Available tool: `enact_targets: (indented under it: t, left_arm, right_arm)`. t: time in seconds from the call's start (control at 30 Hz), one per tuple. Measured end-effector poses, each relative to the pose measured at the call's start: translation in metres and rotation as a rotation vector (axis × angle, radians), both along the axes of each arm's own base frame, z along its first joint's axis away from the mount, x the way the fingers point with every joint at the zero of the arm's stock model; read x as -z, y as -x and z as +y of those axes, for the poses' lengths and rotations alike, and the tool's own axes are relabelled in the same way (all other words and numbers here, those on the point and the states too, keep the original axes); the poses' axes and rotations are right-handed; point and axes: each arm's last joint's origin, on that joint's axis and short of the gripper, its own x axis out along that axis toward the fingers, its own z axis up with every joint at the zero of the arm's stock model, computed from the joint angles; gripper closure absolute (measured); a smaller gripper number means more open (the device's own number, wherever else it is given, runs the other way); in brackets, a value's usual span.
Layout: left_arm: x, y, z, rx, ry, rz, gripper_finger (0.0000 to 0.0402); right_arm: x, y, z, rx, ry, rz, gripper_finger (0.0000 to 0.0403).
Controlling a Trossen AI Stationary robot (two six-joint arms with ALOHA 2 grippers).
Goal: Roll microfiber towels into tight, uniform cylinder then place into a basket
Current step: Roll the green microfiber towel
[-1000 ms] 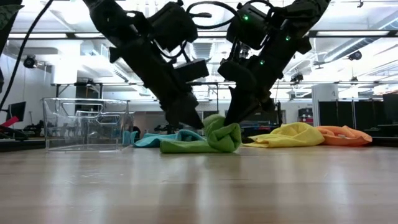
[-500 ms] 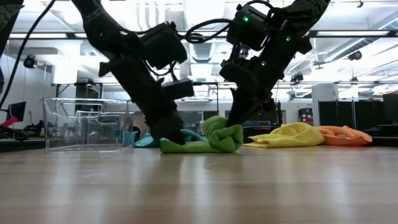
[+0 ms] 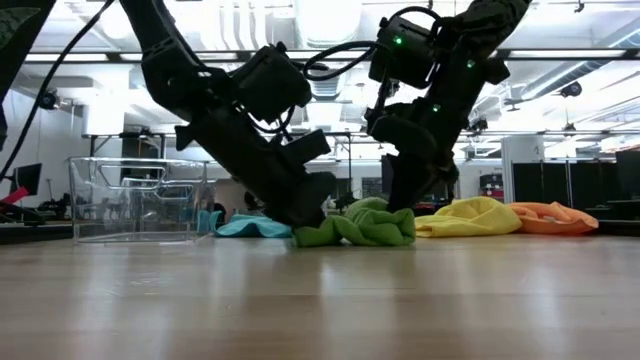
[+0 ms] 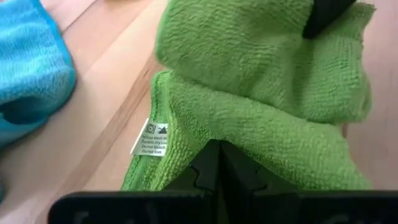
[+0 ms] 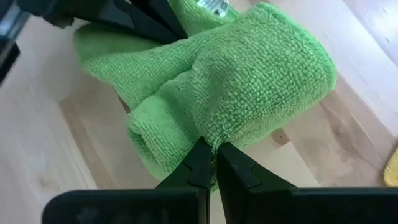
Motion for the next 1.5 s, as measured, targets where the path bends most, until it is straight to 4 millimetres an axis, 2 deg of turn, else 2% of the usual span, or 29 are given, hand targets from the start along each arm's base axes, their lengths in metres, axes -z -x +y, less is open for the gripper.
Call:
enact_targets:
  t: [0.23,0.47,0.7,0.83,1.07,1.17,1.33,1.5]
  left_arm:
    - [0.004,0.001,-0.020,-0.055,0.076,-0.042,0.0402]
    - [0.002,-0.003,-0.051,-0.084,0.107,-0.209,0.0402]
    - [0.012,-0.022,-0.075,-0.047,0.143,-0.323,0.0402]
    - [0.014,-0.023,-0.076,-0.017,0.089,-0.291,0.0402]
    - [-0.003,-0.006,-0.072,-0.046,0.022,-0.166,0.0402]
    - [-0.007,-0.004,-0.072,-0.049,0.039,-0.145,0.0402]
    - [-0.015,-0.008,-0.075,0.038,0.045,-0.125,0.0402]
    - [-0.040,-0.002,-0.069,0.015,-0.102,-0.153,0.0402]
  right_arm:
    - [-0.011,-0.003,-0.001,-0.025,0.057,0.044,0.0394]
    - [-0.023,-0.010,-0.002,-0.104,0.113,0.046,0.0394]
    - [-0.023,-0.006,-0.002,-0.189,0.148,0.112,0.0394]
    - [-0.021,-0.004,-0.002,-0.195,0.147,0.135,0.0394]
    - [-0.020,-0.002,-0.002,-0.174,0.163,0.159,0.0394]
    - [-0.020,-0.001,-0.003,-0.159,0.178,0.166,0.0394]
    - [-0.019,0.001,-0.003,-0.172,0.181,0.187,0.0394]
    - [-0.019,0.003,0.005,-0.230,0.202,0.222,0.0394]
